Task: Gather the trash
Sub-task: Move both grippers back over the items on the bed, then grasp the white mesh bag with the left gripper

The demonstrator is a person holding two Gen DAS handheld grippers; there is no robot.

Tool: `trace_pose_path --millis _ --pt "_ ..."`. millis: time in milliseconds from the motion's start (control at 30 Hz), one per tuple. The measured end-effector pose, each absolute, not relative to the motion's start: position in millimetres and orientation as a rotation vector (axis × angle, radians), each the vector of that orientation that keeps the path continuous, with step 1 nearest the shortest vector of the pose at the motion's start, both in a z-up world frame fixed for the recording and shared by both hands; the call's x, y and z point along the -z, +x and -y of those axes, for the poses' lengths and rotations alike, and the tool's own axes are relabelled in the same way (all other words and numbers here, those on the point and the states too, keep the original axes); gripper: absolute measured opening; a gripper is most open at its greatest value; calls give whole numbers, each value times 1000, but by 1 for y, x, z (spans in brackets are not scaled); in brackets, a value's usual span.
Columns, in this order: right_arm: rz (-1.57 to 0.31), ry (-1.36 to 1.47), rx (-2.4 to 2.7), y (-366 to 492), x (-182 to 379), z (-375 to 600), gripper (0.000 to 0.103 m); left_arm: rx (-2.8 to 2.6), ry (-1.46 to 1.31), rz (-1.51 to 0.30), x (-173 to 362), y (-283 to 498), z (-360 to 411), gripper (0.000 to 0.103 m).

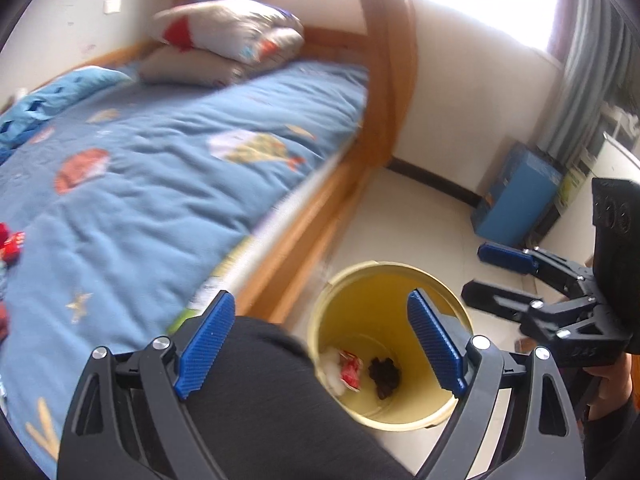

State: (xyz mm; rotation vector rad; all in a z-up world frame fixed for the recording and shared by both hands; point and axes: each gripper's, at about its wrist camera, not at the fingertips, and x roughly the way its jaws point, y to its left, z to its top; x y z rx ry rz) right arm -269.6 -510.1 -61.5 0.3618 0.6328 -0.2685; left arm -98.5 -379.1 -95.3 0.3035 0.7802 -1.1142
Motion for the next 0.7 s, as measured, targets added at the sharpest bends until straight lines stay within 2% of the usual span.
trace_pose_path --millis 133,333,533,700 --pt "-532 309 144 -236 37 482 87 1016 245 -736 78 -77 334 89" --pt "-427 261 -21 -189 13 438 95 818 182 -655 50 -43 256 94" --pt "-370 215 -196 -138 -2 380 95 634 189 -628 43 -11 188 96" --pt "-389 187 -294 -93 1 335 95 523 205 -663 60 17 138 96"
